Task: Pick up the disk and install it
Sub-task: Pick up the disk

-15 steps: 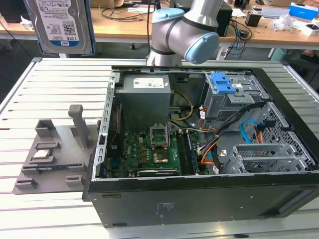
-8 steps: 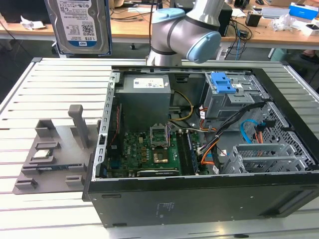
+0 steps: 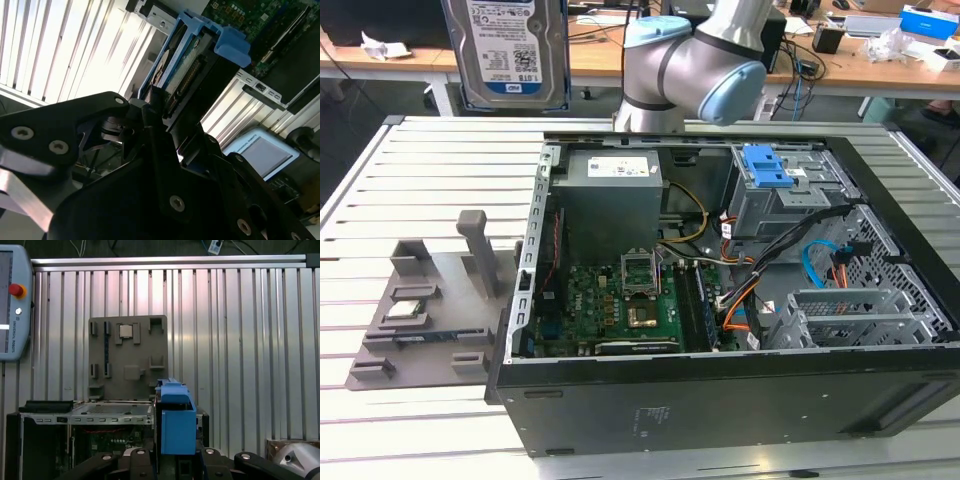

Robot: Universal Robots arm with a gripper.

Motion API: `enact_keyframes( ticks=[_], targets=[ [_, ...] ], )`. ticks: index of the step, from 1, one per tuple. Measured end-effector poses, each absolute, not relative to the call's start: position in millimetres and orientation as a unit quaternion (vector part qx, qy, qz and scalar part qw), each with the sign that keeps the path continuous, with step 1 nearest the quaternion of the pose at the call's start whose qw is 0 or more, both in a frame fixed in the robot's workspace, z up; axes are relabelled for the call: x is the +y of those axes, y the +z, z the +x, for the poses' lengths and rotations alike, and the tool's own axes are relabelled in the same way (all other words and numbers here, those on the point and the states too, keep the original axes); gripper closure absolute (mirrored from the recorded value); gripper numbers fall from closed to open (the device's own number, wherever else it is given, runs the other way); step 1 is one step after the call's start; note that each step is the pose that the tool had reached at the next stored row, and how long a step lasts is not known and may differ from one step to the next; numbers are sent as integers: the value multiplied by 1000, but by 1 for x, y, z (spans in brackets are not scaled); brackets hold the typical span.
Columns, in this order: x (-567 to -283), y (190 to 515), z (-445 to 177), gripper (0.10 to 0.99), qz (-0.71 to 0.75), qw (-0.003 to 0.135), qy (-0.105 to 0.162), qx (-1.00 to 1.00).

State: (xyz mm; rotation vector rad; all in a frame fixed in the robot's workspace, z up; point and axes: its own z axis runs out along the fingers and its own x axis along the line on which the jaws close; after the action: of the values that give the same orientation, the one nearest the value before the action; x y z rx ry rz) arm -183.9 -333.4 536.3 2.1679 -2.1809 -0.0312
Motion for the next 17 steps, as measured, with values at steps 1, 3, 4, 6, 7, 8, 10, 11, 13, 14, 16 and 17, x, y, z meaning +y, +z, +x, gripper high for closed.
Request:
enact_keyframes(
  ticks=[1, 3, 4, 6, 7, 8, 10, 11, 13, 14, 16, 17],
  targets=[
    [-333, 536, -182, 725, 705, 33, -10, -709],
    [-333, 536, -175, 725, 704, 33, -10, -709],
    [-333, 536, -173, 725, 705, 33, -10, -709],
    [-333, 536, -166, 725, 705, 33, -10, -709],
    [-333, 536, -163, 725, 705, 33, -10, -709],
    [-333, 536, -159, 725, 705, 33, -10, -709],
    [-333, 536, -151, 725, 705, 33, -10, -709],
    [-333, 536, -148, 725, 704, 33, -10, -709],
    [-333, 536, -141, 725, 705, 33, -10, -709],
    [-333, 536, -136, 725, 705, 33, -10, -709],
    [-333, 536, -128, 725, 705, 33, -10, -709],
    [-333, 536, -125, 725, 705, 33, -10, -709]
  ],
)
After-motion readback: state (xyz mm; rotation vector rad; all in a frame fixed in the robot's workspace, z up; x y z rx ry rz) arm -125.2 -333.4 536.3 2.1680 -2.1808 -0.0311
